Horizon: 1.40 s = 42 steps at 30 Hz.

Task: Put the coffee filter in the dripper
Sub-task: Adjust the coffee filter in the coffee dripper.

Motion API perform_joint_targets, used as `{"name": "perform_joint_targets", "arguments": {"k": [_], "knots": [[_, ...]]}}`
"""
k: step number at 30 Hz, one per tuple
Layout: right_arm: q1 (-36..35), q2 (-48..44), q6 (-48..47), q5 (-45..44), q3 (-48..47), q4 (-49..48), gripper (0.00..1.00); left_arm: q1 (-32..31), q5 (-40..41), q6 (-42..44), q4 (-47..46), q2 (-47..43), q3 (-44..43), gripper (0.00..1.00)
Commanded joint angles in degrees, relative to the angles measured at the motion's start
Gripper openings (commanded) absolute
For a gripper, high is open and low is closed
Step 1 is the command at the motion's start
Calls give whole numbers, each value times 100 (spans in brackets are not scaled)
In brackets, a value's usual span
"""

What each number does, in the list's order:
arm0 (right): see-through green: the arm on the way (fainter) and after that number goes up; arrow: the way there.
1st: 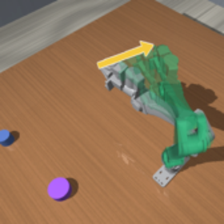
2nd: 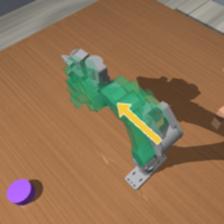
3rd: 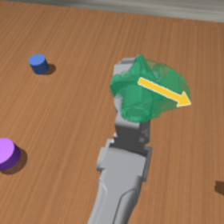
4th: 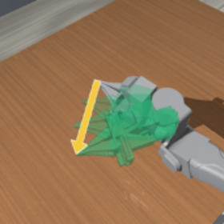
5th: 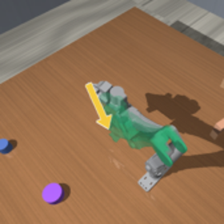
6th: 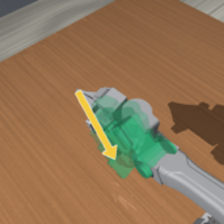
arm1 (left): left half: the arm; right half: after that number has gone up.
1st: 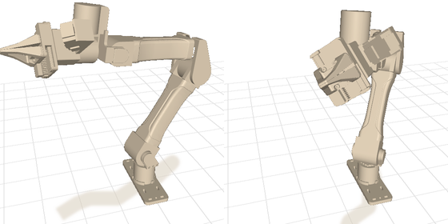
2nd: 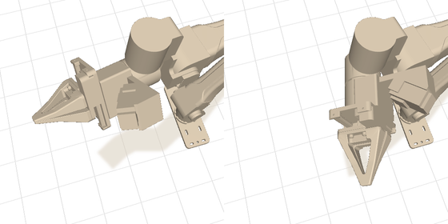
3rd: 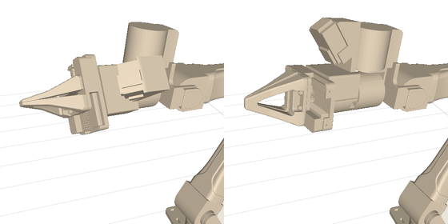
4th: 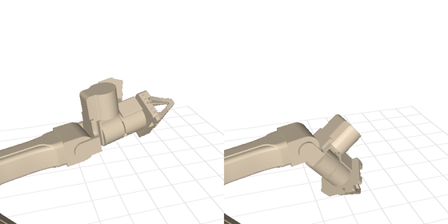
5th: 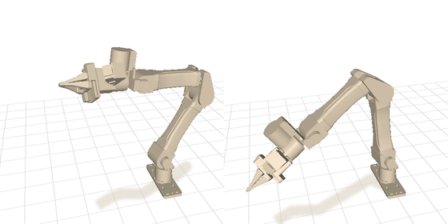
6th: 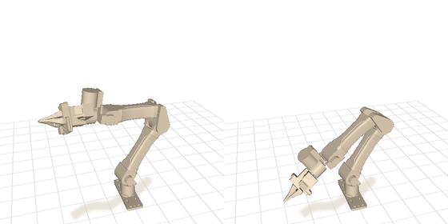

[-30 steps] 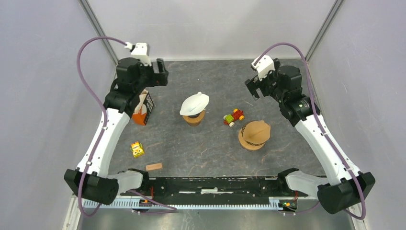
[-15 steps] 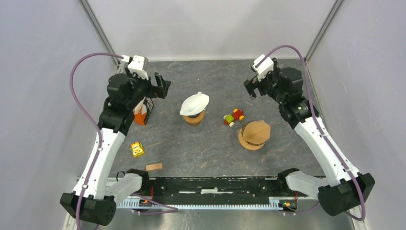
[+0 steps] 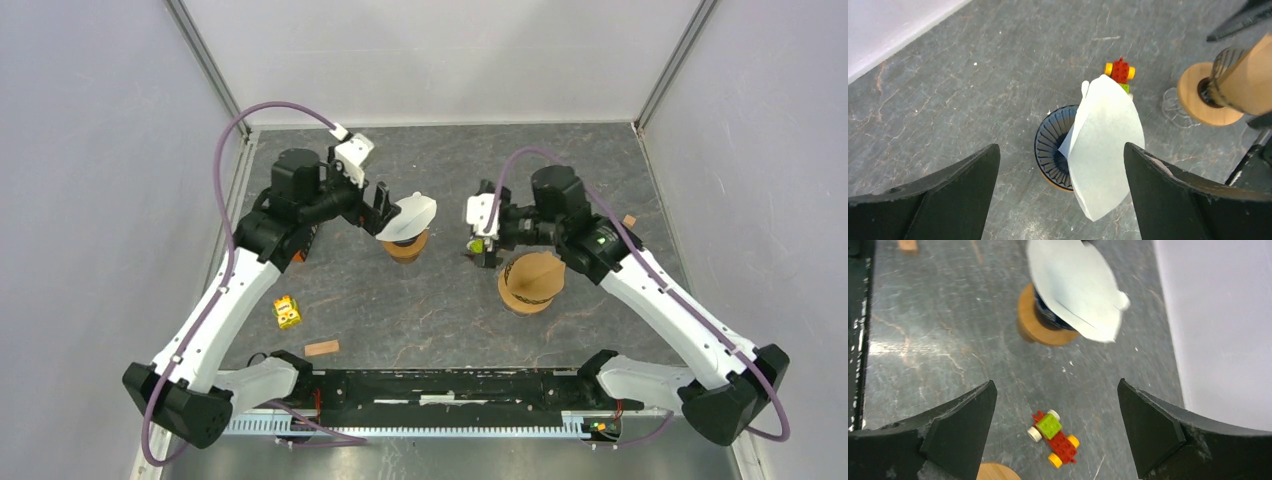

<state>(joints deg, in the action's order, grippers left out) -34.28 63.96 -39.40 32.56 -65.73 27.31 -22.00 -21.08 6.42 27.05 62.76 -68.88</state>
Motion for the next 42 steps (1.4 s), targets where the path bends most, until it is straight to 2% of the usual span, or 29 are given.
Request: {"name": "perform_joint_targets", "arguments": {"k": [1,6,11,22,42], "knots": [[-659,329,-761,-238,-477,409,98,-309,757,637,171,332,-312,99],[-1494,947,-1051,-918,-898,605,98,-423,1086,764,178,797,-419,99],[-1925,1509,-1173,-1416,-1191,598,98,-432,1217,753,230,1159,-503,99],[-1974,2392,-1341,-1705,-1564,573,98,-438,1507,863,187,1434,-365,99],[-1979,2932,-1466,-1628,-1592,774,97,-441,1572,990,204,1770,-38,99]]}}
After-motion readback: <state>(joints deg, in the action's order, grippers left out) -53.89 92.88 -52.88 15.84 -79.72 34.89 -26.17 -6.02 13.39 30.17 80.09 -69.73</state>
